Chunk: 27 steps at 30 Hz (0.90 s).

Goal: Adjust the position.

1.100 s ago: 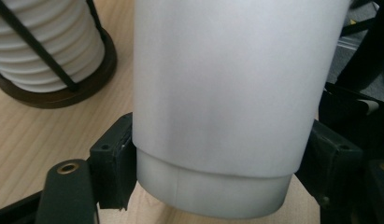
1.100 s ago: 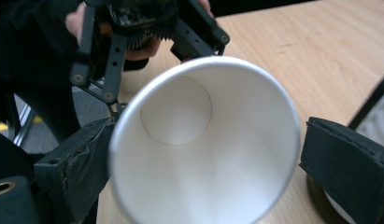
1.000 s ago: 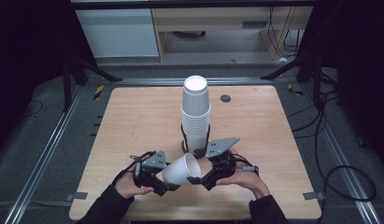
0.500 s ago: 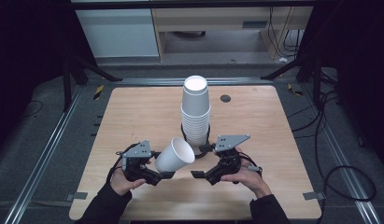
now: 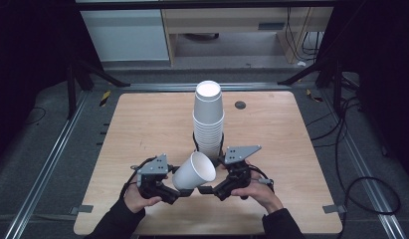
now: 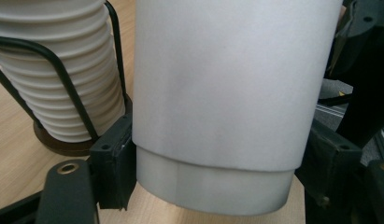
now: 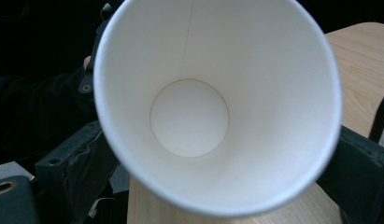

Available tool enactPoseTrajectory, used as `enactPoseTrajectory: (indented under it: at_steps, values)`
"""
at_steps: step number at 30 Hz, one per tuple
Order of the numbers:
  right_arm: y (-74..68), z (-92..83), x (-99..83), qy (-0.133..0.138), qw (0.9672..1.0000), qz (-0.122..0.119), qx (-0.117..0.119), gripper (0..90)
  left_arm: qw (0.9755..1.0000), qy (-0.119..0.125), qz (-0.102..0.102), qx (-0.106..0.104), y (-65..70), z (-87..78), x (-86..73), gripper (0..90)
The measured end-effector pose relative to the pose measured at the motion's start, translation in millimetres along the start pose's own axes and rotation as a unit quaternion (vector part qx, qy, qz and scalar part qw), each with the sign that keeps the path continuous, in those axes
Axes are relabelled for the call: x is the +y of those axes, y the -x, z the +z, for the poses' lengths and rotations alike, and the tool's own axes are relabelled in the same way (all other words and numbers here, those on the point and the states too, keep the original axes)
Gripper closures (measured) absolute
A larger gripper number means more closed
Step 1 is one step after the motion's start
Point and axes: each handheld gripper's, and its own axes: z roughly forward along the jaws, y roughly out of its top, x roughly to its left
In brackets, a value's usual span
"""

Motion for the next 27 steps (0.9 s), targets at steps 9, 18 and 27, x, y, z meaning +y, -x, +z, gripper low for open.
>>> enactPoseTrajectory:
  at_steps: [9,18,27]
  values:
    - [-1.0,9.5,-2.7,-0.003,1.0,0.003,0.005,5.3,0.9998,-0.015,0.01,-0.005,6.0,9.5,-0.6,23.6]
    - [-3.5,13.0,-4.2,-0.005,0.9998,0.0,0.018,11.8,0.9993,-0.03,0.02,-0.012,9.9,16.2,-1.9,23.5]
    - [-4.9,12.0,-3.9,-0.009,0.9998,-0.007,0.013,13.9,0.9992,-0.033,0.02,-0.012,9.3,16.8,-2.2,22.9]
